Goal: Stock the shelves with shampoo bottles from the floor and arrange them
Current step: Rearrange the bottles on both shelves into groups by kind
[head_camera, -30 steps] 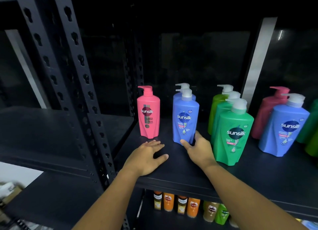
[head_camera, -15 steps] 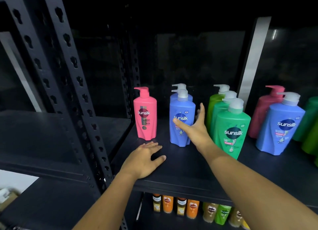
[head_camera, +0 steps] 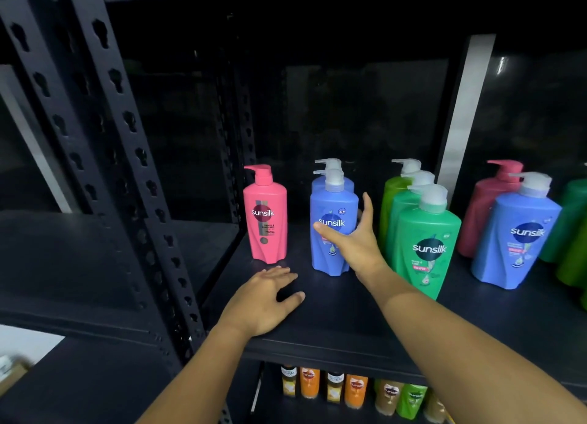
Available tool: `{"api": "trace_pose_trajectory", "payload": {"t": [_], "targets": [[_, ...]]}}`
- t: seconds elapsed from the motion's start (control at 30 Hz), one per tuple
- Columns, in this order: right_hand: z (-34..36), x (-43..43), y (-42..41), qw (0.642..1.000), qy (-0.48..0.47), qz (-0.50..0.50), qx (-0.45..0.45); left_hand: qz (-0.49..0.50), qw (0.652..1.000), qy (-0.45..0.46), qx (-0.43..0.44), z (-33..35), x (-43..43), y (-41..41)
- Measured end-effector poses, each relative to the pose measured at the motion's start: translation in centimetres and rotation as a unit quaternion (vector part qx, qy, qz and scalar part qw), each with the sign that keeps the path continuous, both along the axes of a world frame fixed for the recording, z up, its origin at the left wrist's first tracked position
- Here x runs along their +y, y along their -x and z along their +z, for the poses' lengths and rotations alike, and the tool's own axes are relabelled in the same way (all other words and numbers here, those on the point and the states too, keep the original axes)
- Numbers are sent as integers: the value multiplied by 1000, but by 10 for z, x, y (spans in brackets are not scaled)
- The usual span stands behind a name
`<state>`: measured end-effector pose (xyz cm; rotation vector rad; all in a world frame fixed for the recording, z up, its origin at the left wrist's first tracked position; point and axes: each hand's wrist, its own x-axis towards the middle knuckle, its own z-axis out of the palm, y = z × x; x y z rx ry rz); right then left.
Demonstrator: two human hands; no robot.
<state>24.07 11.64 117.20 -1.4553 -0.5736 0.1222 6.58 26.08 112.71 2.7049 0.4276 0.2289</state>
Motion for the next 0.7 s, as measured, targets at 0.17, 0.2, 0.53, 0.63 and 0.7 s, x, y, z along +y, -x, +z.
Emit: {"api": "trace_pose_trajectory", "payload": {"t": [0.17,0.2,0.53,0.63,0.7], "targets": [[-4,1,0,1000,3,-16,-6,-5,1000,-2,-2,-2,2,-1],[-5,1,1,1000,10,-16,-9,-5,1000,-3,-3,-3,2,-1],[-52,-19,15,979,164,-55,-109,-1,1000,-3,1,-1,-1,1],[-47,-23,20,977,186,-47,-95,0,1000,-2,6,0,-2,2],[-46,-28,25,973,206,-49,-92,-1,1000,-4,7,2,-3,3]]}}
